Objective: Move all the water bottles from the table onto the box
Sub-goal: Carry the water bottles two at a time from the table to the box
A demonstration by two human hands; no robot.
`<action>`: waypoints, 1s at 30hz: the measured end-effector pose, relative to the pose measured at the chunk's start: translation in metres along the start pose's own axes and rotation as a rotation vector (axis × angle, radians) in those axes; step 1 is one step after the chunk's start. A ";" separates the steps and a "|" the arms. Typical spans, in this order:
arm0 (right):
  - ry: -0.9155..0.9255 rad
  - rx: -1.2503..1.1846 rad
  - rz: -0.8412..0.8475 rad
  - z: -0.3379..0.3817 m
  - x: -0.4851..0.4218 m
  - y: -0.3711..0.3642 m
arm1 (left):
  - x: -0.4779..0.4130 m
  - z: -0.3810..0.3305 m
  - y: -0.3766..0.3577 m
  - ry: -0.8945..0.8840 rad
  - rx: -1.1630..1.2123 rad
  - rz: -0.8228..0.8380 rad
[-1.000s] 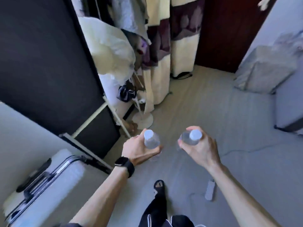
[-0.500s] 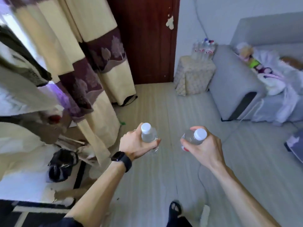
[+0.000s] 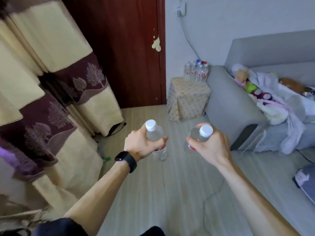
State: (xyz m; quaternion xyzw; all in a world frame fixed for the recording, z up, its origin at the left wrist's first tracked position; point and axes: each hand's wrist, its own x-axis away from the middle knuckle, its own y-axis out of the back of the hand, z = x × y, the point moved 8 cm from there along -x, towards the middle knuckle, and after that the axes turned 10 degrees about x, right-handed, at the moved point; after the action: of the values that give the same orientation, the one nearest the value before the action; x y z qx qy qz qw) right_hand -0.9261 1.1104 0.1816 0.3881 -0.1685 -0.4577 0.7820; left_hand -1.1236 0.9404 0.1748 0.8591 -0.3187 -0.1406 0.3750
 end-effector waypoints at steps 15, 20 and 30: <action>-0.080 0.126 0.027 -0.036 -0.329 -0.008 | -0.326 -0.102 -0.088 -0.226 -0.145 0.142; -0.108 0.109 0.014 -0.057 -0.416 -0.003 | -0.420 -0.143 -0.125 -0.277 -0.171 0.207; -0.130 0.048 0.098 -0.118 -0.613 -0.016 | -0.608 -0.201 -0.208 -0.210 -0.245 0.240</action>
State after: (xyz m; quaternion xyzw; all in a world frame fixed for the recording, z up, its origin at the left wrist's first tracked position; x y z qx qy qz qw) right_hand -1.1839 1.6777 0.1497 0.3674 -0.2489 -0.4389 0.7813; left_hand -1.3954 1.5560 0.1604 0.7435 -0.4368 -0.2212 0.4554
